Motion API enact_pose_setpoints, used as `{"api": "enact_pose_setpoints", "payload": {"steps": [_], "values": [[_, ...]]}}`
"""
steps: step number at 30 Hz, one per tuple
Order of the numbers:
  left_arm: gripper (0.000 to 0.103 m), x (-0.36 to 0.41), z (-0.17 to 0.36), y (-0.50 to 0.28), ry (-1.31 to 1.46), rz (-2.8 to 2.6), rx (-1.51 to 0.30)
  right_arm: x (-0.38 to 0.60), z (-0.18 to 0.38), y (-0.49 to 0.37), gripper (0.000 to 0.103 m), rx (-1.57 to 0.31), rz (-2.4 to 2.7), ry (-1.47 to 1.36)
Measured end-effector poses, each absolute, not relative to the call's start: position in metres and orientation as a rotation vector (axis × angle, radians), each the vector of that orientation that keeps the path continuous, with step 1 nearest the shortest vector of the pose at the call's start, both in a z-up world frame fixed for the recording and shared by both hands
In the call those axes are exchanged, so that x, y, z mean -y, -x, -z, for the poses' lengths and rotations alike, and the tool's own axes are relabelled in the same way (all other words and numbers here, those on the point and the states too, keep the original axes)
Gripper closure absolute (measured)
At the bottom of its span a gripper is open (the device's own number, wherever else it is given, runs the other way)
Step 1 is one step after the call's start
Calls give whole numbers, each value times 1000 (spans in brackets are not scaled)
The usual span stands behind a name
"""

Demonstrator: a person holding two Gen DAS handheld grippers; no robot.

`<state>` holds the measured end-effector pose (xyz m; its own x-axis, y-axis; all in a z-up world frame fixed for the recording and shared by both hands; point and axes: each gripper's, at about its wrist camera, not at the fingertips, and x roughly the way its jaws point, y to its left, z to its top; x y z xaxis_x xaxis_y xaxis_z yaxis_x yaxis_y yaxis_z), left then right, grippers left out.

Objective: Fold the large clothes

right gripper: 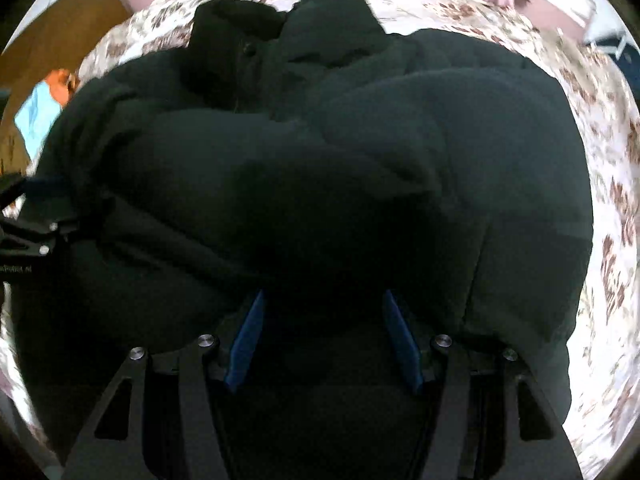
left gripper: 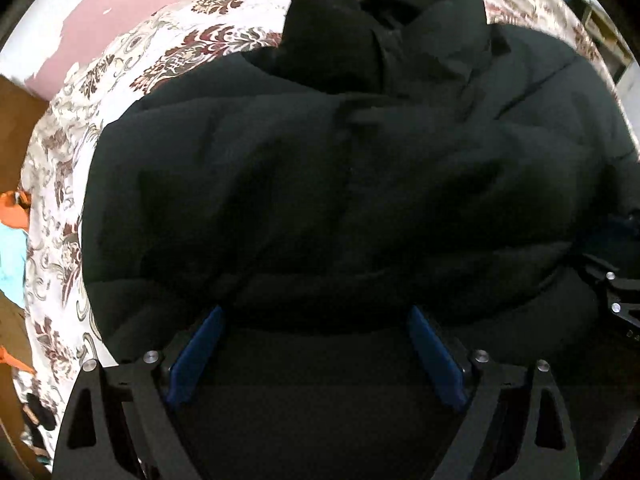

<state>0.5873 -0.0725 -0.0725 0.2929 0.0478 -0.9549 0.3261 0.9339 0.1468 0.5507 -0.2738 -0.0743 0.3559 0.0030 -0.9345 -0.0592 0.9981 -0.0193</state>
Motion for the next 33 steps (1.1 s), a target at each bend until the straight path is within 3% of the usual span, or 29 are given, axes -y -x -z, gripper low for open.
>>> {"api": "enact_pose_setpoints", "payload": {"steps": [7, 14, 18, 23, 29, 33], "values": [[4, 66, 65, -588, -262, 235, -1249, 264, 70, -553, 44, -1206, -69, 81], [4, 29, 16, -592, 25, 333, -1151, 293, 6, -550, 42, -1073, -173, -11], [4, 14, -1, -634, 124, 282, -1055, 307, -13, -581, 38, -1032, -150, 13], [4, 31, 1, -703, 169, 311, -1092, 316, -13, -642, 38, -1046, -136, -142], [4, 69, 7, -768, 95, 313, -1135, 300, -4, -713, 38, -1062, -163, -107], [10, 88, 24, -796, 20, 296, -1179, 293, -2, -758, 38, -1082, -181, -133]]}}
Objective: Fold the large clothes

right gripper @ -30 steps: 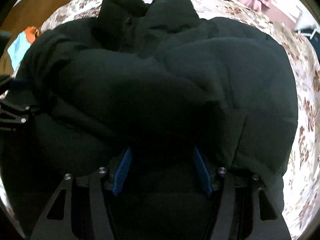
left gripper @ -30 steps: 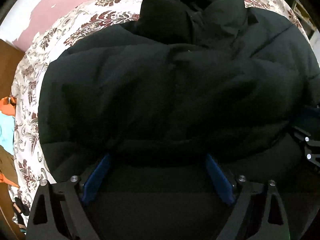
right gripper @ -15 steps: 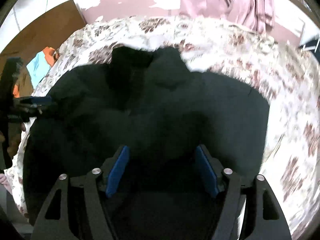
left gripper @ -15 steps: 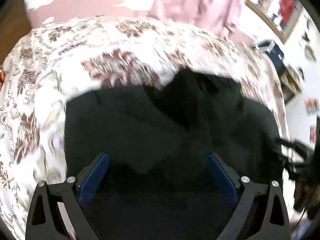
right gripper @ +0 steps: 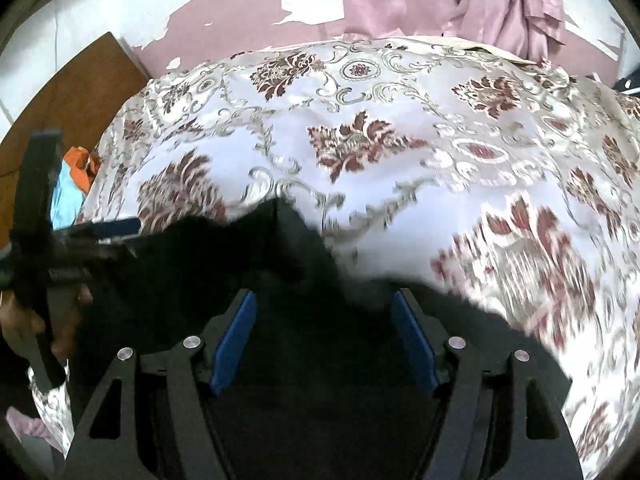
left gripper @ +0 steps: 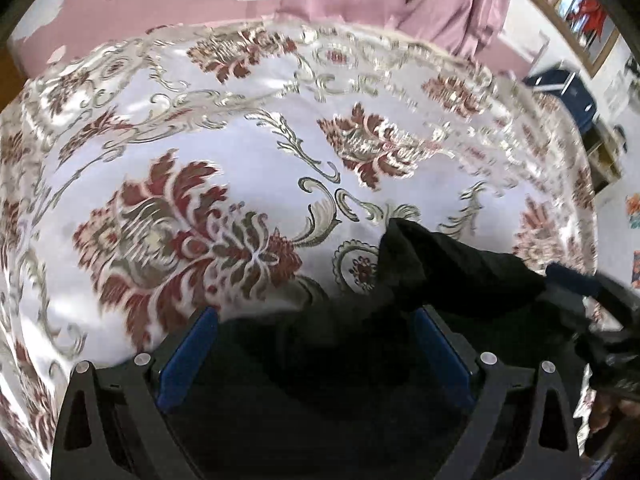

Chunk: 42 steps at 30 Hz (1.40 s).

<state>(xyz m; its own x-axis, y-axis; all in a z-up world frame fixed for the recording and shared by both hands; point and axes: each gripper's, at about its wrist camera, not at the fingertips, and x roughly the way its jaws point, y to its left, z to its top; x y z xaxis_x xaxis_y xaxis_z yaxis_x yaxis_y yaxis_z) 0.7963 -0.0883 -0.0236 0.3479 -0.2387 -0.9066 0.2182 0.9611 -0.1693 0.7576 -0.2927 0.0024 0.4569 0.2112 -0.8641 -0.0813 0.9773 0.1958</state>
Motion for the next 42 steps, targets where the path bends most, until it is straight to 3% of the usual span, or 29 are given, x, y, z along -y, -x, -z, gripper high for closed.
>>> {"api": "enact_pose_setpoints", "payload": {"steps": [2, 3, 5, 6, 8, 9, 10, 12, 15, 26, 42], "values": [[33, 92, 28, -802, 7, 302, -1191, 288, 1, -774, 42, -1094, -201, -152], [38, 95, 32, -805, 14, 320, -1209, 284, 4, -781, 46, -1112, -217, -154], [61, 97, 33, -805, 35, 352, -1224, 275, 11, -793, 53, -1163, -240, -142], [65, 98, 32, -806, 47, 367, -1224, 270, 16, -797, 56, -1196, -248, -130], [84, 99, 30, -806, 63, 391, -1215, 264, 19, -799, 65, -1213, -258, -112], [85, 98, 28, -806, 68, 393, -1210, 261, 19, -799, 71, -1212, -257, -98], [89, 97, 27, -807, 70, 388, -1206, 261, 18, -798, 84, -1206, -254, -85], [91, 90, 26, -807, 97, 379, -1207, 264, 15, -796, 94, -1190, -244, -82], [93, 75, 23, -804, 139, 349, -1195, 275, 9, -787, 97, -1156, -239, -68], [94, 43, -9, -742, 9, 443, -1130, 299, -17, -713, 99, -1081, -271, 146], [94, 53, 31, -697, -178, 480, -1306, 285, 22, -668, 99, -1232, -344, 232]]}}
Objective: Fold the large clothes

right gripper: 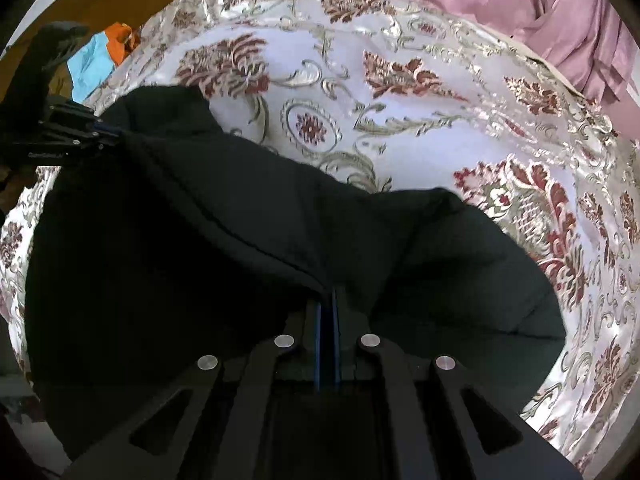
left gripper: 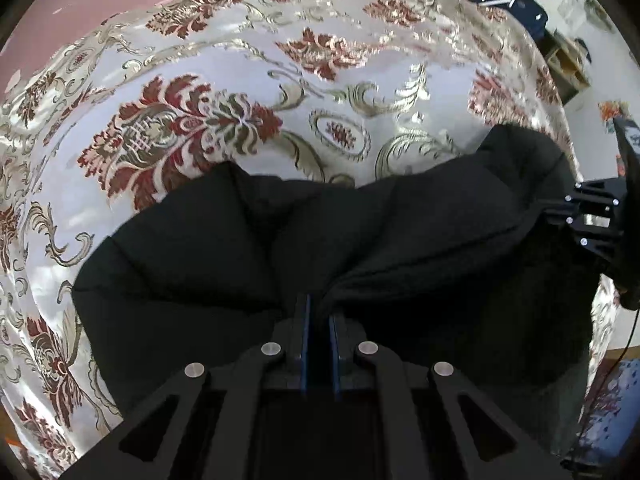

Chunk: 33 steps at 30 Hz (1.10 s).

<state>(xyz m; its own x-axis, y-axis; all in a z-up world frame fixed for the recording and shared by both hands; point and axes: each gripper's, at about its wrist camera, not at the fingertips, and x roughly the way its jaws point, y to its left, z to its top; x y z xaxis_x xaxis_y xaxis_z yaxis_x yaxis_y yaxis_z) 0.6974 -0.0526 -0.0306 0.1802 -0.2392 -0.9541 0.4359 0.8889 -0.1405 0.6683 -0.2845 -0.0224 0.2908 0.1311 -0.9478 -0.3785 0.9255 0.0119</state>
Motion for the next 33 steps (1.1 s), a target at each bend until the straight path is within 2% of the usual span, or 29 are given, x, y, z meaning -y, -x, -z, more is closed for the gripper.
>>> {"api": "enact_pose_setpoints", "payload": {"steps": [7, 9, 10, 12, 13, 16, 18, 19, 20, 25, 28, 30, 32, 33], "values": [[92, 65, 39, -687, -268, 455, -1256, 282, 38, -665, 99, -1230, -332, 239], [87, 61, 32, -681, -281, 470, -1230, 286, 31, -662, 97, -1215, -339, 202], [79, 58, 28, -679, -289, 467, -1236, 288, 28, -661, 95, -1214, -343, 185], [76, 51, 21, -675, -289, 462, -1244, 293, 18, -657, 91, -1209, -360, 149], [76, 45, 14, -673, -279, 461, -1226, 295, 12, -657, 88, -1206, -380, 128], [76, 34, -21, -668, -242, 470, -1071, 300, -8, -657, 87, -1161, -421, 92], [62, 33, -39, -673, -215, 477, -1000, 302, -21, -662, 87, -1125, -434, 56], [42, 35, -44, -680, -197, 475, -984, 302, -26, -668, 87, -1116, -429, 34], [33, 38, -47, -688, -179, 467, -977, 302, -28, -675, 87, -1115, -425, 4], [33, 64, -27, -731, -72, 507, -1067, 294, -10, -711, 87, -1171, -415, -169], [38, 78, -6, -733, -37, 585, -1126, 284, 13, -715, 87, -1235, -421, -162], [50, 88, 5, -722, -85, 660, -1153, 277, 26, -707, 87, -1278, -432, -124], [67, 97, 18, -708, -166, 732, -1200, 272, 33, -697, 87, -1318, -442, -78], [70, 101, 26, -701, -215, 753, -1223, 270, 40, -691, 87, -1346, -445, -47]]}}
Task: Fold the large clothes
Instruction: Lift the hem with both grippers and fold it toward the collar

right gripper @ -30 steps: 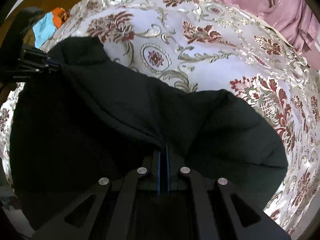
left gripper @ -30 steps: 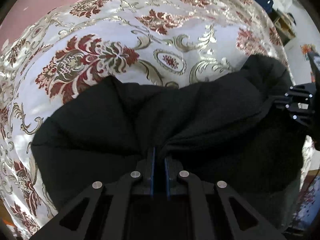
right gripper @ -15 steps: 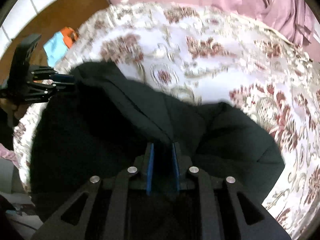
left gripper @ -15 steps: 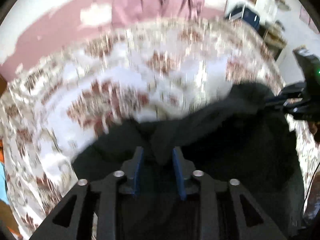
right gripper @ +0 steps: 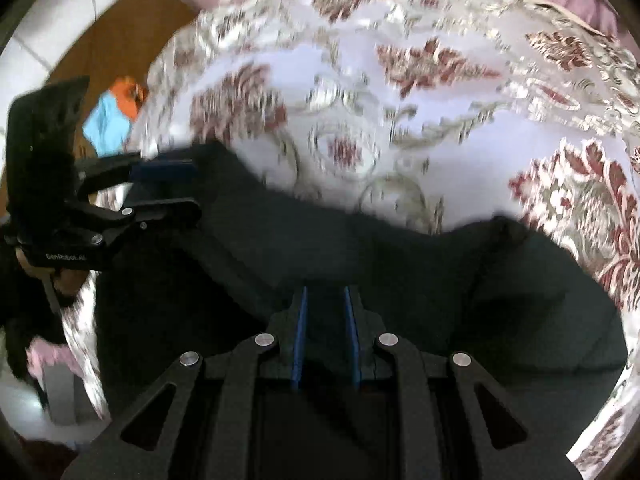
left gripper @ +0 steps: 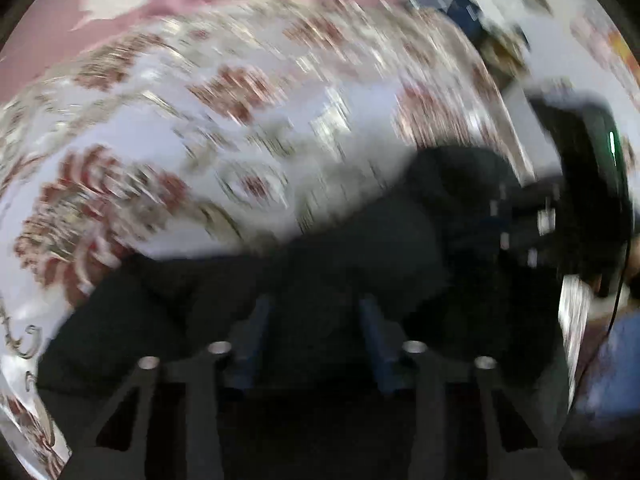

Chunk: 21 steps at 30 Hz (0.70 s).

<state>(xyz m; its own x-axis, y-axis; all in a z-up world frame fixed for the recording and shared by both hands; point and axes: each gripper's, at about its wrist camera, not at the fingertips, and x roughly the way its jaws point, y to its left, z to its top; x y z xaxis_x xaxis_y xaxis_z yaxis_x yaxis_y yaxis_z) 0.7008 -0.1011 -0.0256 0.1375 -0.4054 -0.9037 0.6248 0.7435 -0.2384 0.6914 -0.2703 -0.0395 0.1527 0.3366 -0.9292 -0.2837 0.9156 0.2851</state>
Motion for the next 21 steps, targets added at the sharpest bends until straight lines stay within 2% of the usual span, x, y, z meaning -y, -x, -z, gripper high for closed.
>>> {"api": "enact_pose_setpoints", "payload": {"steps": [2, 10, 21], "values": [[77, 108, 38, -690, -318, 771, -1250, 271, 48, -687, 87, -1389, -435, -20], [79, 132, 70, -711, -432, 713, -1363, 269, 83, -708, 92, -1486, -387, -48], [80, 146, 108, -716, -491, 676, -1322, 251, 121, -726, 96, -1403, -399, 62]]}}
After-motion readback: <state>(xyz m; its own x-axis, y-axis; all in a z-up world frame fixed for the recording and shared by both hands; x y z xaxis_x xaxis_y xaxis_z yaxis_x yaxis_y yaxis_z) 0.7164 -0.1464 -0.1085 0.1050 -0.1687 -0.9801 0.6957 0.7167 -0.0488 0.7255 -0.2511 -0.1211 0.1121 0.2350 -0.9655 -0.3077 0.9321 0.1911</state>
